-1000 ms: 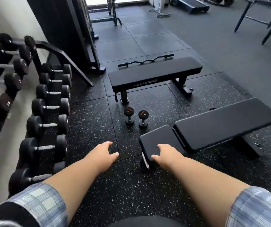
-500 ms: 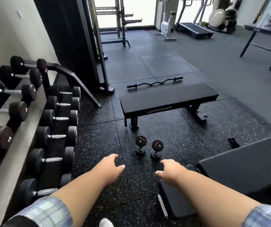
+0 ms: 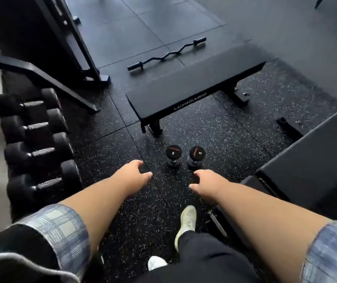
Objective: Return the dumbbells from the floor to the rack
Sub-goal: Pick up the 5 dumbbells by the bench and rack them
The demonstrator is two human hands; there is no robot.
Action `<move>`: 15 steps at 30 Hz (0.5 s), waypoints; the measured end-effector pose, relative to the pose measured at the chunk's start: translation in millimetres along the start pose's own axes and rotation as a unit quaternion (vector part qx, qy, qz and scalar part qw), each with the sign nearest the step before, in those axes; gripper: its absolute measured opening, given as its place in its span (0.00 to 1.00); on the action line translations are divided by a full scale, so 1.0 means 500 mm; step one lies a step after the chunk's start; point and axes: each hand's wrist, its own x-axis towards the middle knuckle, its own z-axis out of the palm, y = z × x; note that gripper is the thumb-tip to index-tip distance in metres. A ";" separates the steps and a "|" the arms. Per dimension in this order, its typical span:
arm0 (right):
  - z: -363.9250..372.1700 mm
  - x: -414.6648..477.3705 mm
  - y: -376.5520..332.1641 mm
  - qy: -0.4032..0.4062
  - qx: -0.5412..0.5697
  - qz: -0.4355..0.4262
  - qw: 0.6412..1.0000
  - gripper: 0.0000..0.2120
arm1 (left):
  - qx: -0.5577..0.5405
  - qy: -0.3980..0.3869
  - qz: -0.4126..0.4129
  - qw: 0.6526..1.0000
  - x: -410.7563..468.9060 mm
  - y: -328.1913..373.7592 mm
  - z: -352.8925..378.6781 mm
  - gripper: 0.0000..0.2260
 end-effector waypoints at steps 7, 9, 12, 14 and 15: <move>-0.011 0.302 0.018 -0.006 0.047 0.027 0.999 0.32 | 0.015 -0.052 -0.005 0.999 0.290 0.024 0.057 0.31; -0.023 0.413 0.027 -0.015 0.055 0.025 0.998 0.31 | 0.005 -0.060 -0.006 0.998 0.388 0.031 0.085 0.30; -0.025 0.574 0.045 -0.034 0.059 0.044 0.997 0.28 | -0.007 -0.069 -0.021 0.997 0.533 0.041 0.141 0.29; -0.011 0.674 0.064 -0.041 0.061 0.059 0.996 0.26 | -0.011 -0.090 -0.038 0.995 0.628 0.038 0.187 0.29; 0.002 0.718 0.073 -0.047 0.066 0.067 0.994 0.25 | -0.011 -0.103 -0.043 0.994 0.673 0.035 0.212 0.28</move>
